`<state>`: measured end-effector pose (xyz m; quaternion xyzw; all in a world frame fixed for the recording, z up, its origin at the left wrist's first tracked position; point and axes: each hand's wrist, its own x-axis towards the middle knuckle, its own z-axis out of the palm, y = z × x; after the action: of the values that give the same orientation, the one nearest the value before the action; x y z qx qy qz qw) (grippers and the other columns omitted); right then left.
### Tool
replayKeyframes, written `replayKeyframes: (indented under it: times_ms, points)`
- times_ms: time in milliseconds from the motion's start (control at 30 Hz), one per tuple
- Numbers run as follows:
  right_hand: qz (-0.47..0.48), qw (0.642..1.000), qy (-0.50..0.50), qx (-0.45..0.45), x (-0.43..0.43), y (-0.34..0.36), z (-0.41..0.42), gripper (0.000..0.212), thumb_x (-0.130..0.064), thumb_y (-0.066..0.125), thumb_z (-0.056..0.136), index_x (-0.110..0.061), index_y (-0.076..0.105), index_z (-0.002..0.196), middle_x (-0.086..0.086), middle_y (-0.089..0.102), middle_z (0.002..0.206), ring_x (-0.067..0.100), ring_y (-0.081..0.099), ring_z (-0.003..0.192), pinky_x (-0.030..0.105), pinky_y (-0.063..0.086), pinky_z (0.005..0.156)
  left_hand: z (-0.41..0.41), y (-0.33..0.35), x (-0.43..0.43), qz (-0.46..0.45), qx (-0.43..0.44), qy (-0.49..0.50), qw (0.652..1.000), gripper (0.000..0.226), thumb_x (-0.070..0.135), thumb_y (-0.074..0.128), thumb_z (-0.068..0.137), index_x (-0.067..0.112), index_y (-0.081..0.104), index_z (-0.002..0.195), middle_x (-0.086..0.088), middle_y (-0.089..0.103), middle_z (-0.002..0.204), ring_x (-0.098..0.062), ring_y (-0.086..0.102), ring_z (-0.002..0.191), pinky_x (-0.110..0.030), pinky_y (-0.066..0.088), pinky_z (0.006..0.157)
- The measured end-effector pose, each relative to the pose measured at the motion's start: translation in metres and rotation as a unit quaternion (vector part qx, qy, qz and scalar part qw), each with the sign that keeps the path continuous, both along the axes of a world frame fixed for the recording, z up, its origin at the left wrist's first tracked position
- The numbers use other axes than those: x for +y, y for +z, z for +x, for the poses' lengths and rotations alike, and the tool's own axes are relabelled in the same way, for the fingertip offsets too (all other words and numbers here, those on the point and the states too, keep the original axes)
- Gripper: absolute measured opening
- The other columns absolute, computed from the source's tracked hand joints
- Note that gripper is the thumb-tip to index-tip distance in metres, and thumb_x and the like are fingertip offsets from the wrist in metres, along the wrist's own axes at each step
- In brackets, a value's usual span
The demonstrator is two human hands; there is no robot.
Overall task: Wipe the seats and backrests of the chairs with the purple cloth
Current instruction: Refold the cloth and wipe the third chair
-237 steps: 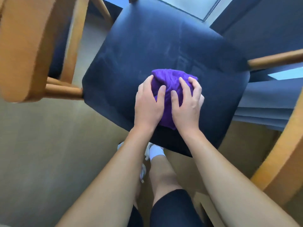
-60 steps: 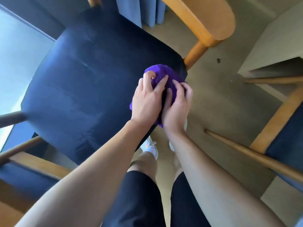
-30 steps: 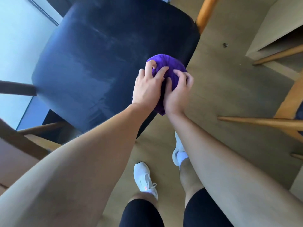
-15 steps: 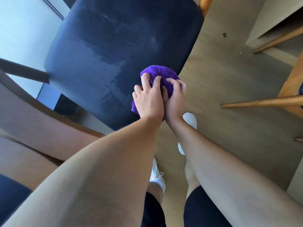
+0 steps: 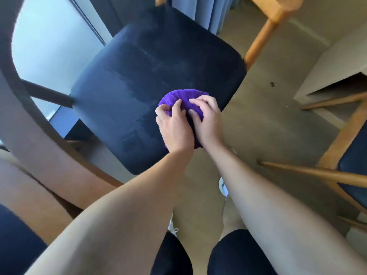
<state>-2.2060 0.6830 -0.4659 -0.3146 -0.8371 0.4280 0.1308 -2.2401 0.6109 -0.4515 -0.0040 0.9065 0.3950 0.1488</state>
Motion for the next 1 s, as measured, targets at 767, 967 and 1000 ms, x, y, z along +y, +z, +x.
replayKeyframes:
  times_ms: [767,967,1000]
  points:
    - [0.148,0.93,0.335,-0.042,0.025,-0.011,-0.117,0.033,-0.009,0.06,0.095,-0.001,0.062,0.127,0.019,0.054,0.13,0.037,0.054,0.108,0.05,0.042,0.099,-0.086,-0.016,0.007,0.139,0.025,0.302,0.943,0.03,0.004,0.049,0.1,0.011,0.07,0.12,-0.001,0.06,0.116,-0.004,0.055,0.097,0.0,0.036,0.083]
    - [0.125,0.887,0.441,0.056,-0.022,0.006,-0.189,0.033,-0.011,0.059,0.096,-0.002,0.063,0.128,0.017,0.056,0.127,0.037,0.053,0.103,0.044,0.044,0.097,-0.125,0.002,-0.023,0.034,0.113,0.406,0.906,0.033,0.016,0.052,0.101,0.011,0.06,0.132,-0.009,0.052,0.122,-0.022,0.052,0.11,-0.022,0.039,0.092]
    - [0.124,0.87,0.473,0.058,-0.03,0.004,-0.2,0.034,-0.011,0.058,0.097,-0.002,0.062,0.129,0.017,0.055,0.128,0.038,0.052,0.106,0.045,0.043,0.099,-0.13,0.001,-0.029,-0.003,0.107,0.417,0.902,0.035,0.02,0.051,0.101,0.015,0.058,0.135,-0.01,0.05,0.125,-0.023,0.049,0.111,-0.022,0.036,0.091]
